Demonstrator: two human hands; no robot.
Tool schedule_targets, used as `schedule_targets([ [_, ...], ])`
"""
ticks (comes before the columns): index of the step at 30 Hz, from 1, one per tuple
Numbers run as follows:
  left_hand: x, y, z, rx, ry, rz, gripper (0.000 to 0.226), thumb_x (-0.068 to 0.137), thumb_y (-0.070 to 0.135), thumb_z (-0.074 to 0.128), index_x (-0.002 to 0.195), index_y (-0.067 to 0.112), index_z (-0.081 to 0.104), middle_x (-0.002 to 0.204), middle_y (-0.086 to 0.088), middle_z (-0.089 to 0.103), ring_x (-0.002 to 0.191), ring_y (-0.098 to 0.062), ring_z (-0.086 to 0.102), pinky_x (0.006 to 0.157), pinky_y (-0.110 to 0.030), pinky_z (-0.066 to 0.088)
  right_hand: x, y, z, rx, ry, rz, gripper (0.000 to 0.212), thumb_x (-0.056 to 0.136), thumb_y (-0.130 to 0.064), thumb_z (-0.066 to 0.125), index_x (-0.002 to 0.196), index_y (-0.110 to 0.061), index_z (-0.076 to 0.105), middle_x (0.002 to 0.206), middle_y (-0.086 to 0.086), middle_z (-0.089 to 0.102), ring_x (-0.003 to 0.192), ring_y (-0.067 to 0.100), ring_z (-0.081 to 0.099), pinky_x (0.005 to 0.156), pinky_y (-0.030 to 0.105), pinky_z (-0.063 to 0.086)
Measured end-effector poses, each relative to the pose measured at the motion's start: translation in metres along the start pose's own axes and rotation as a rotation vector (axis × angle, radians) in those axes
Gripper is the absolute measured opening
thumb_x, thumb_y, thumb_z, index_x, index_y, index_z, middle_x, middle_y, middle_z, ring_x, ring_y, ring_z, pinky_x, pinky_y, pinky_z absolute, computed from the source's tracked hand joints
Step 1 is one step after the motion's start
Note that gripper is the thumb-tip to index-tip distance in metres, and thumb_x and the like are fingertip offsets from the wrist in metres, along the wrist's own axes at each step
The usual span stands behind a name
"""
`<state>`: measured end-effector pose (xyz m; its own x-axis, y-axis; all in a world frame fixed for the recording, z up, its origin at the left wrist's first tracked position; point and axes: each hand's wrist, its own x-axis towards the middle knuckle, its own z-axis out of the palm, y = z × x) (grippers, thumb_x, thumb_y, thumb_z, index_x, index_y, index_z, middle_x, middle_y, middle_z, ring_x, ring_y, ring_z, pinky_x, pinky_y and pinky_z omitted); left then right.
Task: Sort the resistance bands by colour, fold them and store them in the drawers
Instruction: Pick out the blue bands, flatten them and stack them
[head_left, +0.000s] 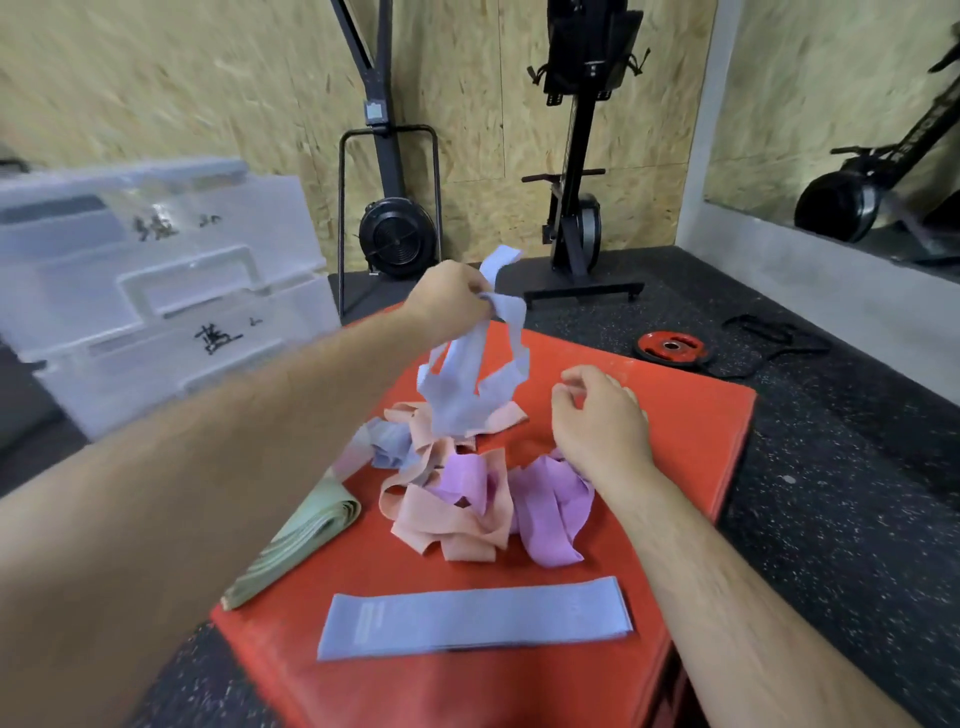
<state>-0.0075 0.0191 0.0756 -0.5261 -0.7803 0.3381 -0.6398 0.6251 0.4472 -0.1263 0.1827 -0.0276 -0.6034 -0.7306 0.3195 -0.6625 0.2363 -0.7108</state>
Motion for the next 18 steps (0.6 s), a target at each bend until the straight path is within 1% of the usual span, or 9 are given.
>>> schedule_targets([
  [2,-0.015,-0.002,-0.003,0.032,-0.031,-0.014,0.020,0.083,0.007,0.059,0.089,0.011,0.078,0.085,-0.003,0.072,0.075,-0.018,0.058,0.064,-0.024,0.042,-0.004,-0.005,0.000,0.002,-0.015,-0.032,0.027,0.095,-0.032,0.049,0.118,-0.030,0.063,0.115,-0.008,0.068,0.116,0.025,0.054,0.101,0.041,0.041],
  [5,-0.034,0.000,-0.013,-0.012,-0.046,-0.037,0.022,0.084,0.005,0.059,0.092,0.010,0.078,0.080,0.000,0.071,0.065,-0.012,0.058,0.055,-0.020,0.041,-0.005,-0.007,0.001,0.111,-0.092,-0.088,0.030,0.094,-0.031,0.053,0.123,-0.030,0.060,0.117,-0.004,0.062,0.110,0.023,0.059,0.100,0.041,0.047],
  [7,-0.043,0.007,-0.024,-0.081,-0.025,-0.041,0.020,0.083,0.006,0.060,0.091,0.011,0.078,0.076,0.000,0.070,0.060,-0.009,0.057,0.049,-0.014,0.040,-0.006,-0.010,0.000,0.214,-0.181,-0.096,0.042,0.093,-0.033,0.060,0.134,-0.031,0.054,0.124,-0.004,0.057,0.109,0.019,0.060,0.099,0.039,0.049],
  [9,-0.051,0.016,-0.039,-0.128,0.006,-0.040,0.020,0.082,0.006,0.060,0.088,0.012,0.077,0.074,-0.001,0.068,0.057,-0.010,0.054,0.046,-0.011,0.038,-0.009,-0.016,-0.002,0.284,-0.271,-0.104,0.060,0.089,-0.037,0.070,0.144,-0.035,0.045,0.128,-0.008,0.052,0.104,0.013,0.059,0.095,0.034,0.049],
  [12,-0.061,0.032,-0.067,-0.214,0.060,-0.030,0.017,0.080,0.010,0.060,0.083,0.017,0.076,0.077,-0.008,0.072,0.065,-0.026,0.064,0.058,-0.023,0.052,-0.013,-0.024,-0.008,0.413,-0.331,-0.103,0.082,0.081,-0.041,0.079,0.149,-0.043,0.034,0.131,-0.012,0.051,0.107,0.012,0.057,0.085,0.030,0.053],
  [13,-0.064,0.038,-0.077,-0.234,0.077,-0.021,0.016,0.080,0.011,0.060,0.083,0.016,0.075,0.077,-0.010,0.072,0.063,-0.024,0.065,0.057,-0.026,0.055,-0.014,-0.027,-0.010,0.448,-0.331,-0.108,0.085,0.080,-0.039,0.081,0.150,-0.043,0.032,0.131,-0.013,0.051,0.109,0.012,0.057,0.080,0.027,0.053],
  [15,-0.074,0.051,-0.097,-0.264,0.109,-0.011,0.015,0.082,0.010,0.060,0.087,0.012,0.074,0.071,-0.008,0.067,0.047,-0.008,0.054,0.048,-0.017,0.044,-0.017,-0.033,-0.013,0.485,-0.337,-0.125,0.084,0.079,-0.035,0.083,0.148,-0.043,0.035,0.129,-0.016,0.053,0.107,0.007,0.058,0.075,0.023,0.052],
  [16,-0.078,0.057,-0.106,-0.283,0.137,-0.003,0.015,0.082,0.010,0.060,0.088,0.011,0.074,0.068,-0.003,0.066,0.047,-0.005,0.050,0.049,-0.016,0.040,-0.019,-0.036,-0.013,0.509,-0.346,-0.131,0.078,0.079,-0.033,0.083,0.143,-0.044,0.040,0.126,-0.017,0.055,0.107,0.006,0.059,0.077,0.026,0.054],
  [18,-0.091,0.064,-0.122,-0.332,0.188,0.008,0.018,0.081,0.010,0.059,0.088,0.013,0.075,0.063,0.007,0.065,0.054,-0.007,0.051,0.055,-0.021,0.040,-0.023,-0.039,-0.013,0.565,-0.342,-0.144,0.049,0.083,-0.029,0.080,0.122,-0.043,0.055,0.119,-0.017,0.061,0.106,0.011,0.063,0.083,0.035,0.058],
])
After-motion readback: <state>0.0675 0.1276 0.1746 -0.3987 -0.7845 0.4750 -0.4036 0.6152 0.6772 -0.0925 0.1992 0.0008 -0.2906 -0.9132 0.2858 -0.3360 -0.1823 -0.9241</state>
